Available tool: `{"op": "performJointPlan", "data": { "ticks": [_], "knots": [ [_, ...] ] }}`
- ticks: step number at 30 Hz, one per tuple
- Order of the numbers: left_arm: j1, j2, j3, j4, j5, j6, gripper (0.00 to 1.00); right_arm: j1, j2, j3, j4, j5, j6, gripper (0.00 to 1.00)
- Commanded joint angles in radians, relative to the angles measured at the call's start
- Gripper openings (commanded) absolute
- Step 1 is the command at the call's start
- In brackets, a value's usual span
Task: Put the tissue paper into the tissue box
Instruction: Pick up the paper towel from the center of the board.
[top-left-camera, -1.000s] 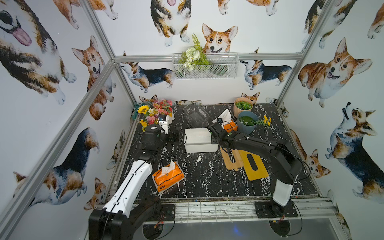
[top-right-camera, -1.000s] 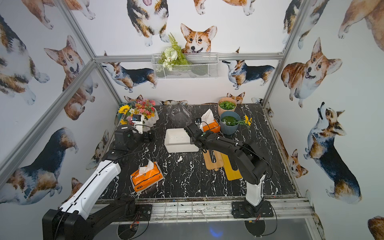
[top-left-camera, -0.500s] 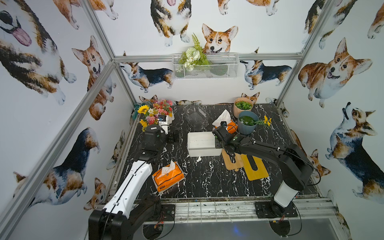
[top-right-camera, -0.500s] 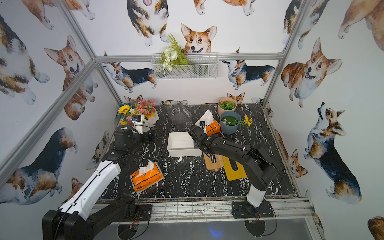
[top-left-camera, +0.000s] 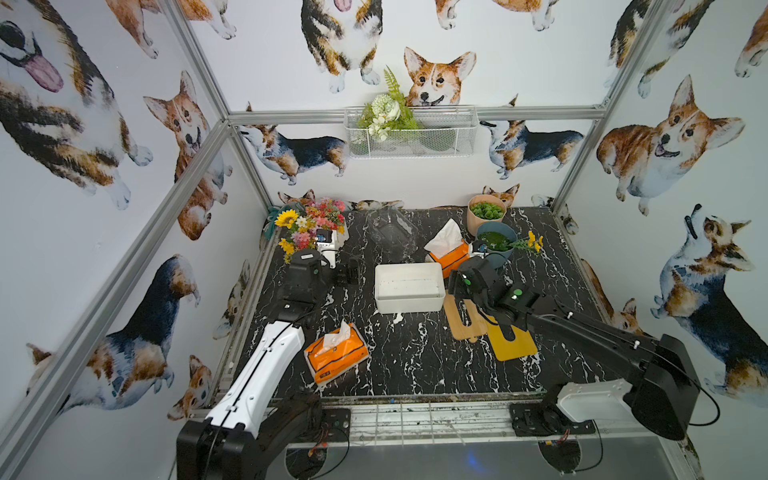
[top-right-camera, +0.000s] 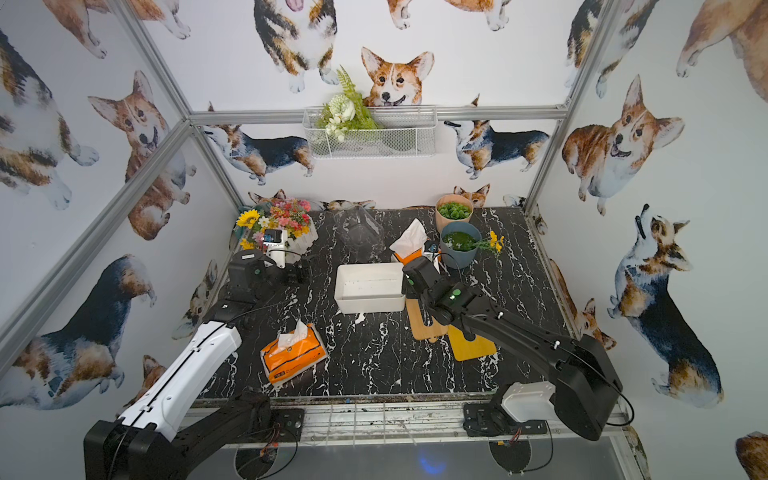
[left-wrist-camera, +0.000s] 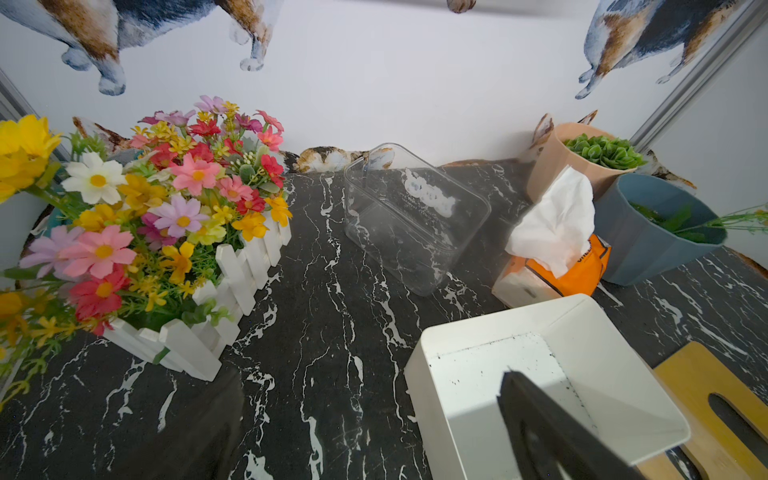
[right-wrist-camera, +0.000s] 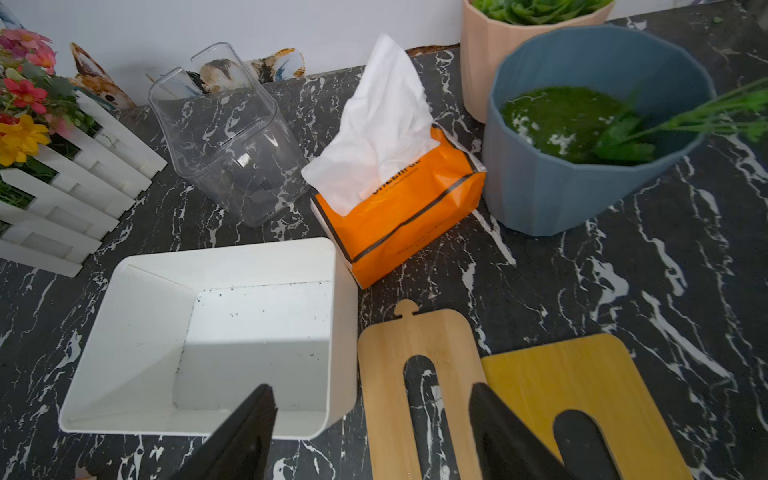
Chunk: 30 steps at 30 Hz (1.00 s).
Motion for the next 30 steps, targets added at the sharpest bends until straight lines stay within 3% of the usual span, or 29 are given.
{"op": "performJointPlan", "data": {
  "ticks": [1, 7, 14, 20, 25, 30],
  "knots": [
    [0.000, -0.004, -0.005, 0.027, 0.013, -0.007, 1.00, -0.007, -0.076, -0.076, -0.042, 0.057, 0.053, 0.87],
    [-0.001, -0.003, -0.005, 0.028, 0.019, -0.010, 1.00, -0.098, -0.203, -0.225, -0.046, -0.011, 0.065, 0.87],
    [-0.001, 0.001, -0.002, 0.031, 0.026, -0.015, 1.00, -0.157, -0.225, -0.302, -0.018, -0.131, 0.038, 0.90],
    [0.000, 0.008, 0.001, 0.033, 0.036, -0.019, 1.00, -0.157, -0.173, -0.300, 0.047, -0.234, 0.037, 0.94],
    [0.000, 0.006, -0.001, 0.034, 0.037, -0.021, 1.00, -0.147, -0.159, -0.320, 0.208, -0.386, 0.109, 0.94],
    [0.000, 0.006, -0.003, 0.037, 0.031, -0.026, 1.00, -0.026, -0.087, -0.270, 0.294, -0.388, 0.172, 0.93]
  ]
}}
